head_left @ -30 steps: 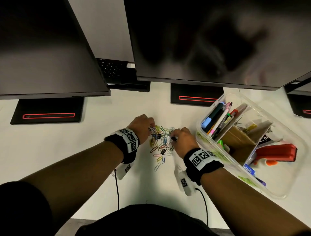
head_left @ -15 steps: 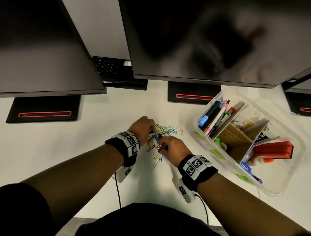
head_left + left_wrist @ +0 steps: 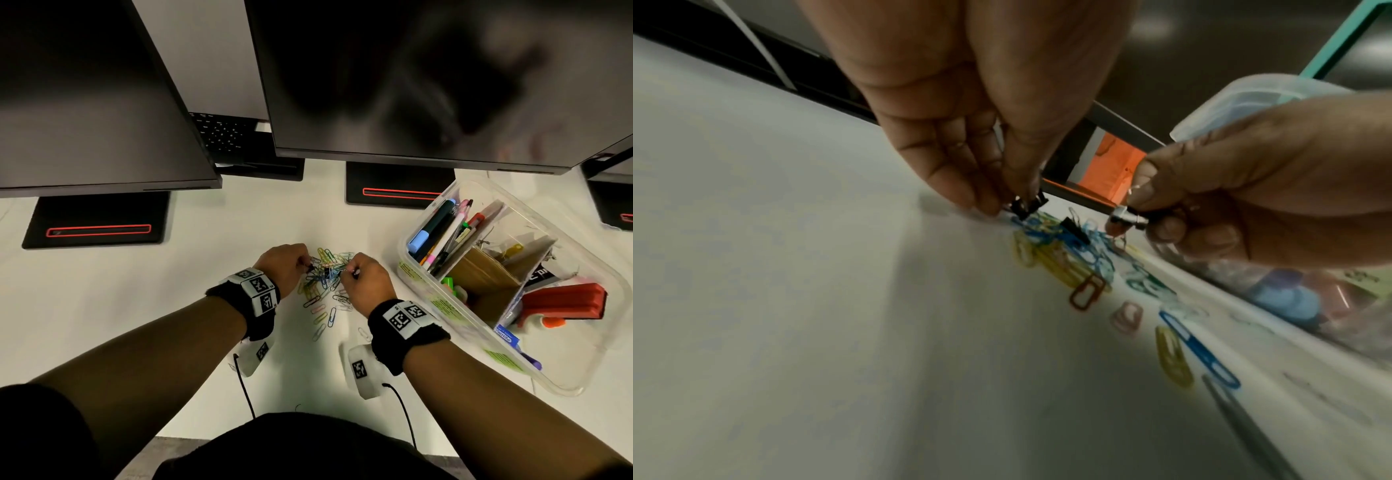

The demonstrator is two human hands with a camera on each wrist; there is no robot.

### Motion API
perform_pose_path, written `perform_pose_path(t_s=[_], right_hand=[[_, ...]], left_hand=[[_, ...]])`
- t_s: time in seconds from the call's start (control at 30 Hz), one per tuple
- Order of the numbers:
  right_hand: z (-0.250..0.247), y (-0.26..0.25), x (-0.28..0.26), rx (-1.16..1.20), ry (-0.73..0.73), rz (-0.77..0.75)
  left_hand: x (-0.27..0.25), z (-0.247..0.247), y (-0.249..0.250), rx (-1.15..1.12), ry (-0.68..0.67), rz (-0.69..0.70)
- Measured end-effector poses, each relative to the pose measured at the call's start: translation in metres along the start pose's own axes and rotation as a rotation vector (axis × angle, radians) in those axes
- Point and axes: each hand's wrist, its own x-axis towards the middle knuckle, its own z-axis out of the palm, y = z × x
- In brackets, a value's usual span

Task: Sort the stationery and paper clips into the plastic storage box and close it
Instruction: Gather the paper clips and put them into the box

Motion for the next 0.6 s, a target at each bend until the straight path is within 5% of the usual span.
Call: perform_pose_path(t_s=[0.3, 0.5, 0.6], right_hand=[[-0.003, -0.004, 0.010, 0.018, 0.025, 0.033], [0.005, -0.014, 0.011, -0.073, -0.132, -0.062], [0.011, -0.017, 0.011, -0.199, -0.196, -0.099]], left_hand=[[-0.008, -0.014, -0.021, -0.250, 0.041, -0.104], [-0.009, -0.015, -0.029, -0.353, 0.045, -0.098], [-0.010, -0.015, -0.029, -0.585, -0.039, -0.119]])
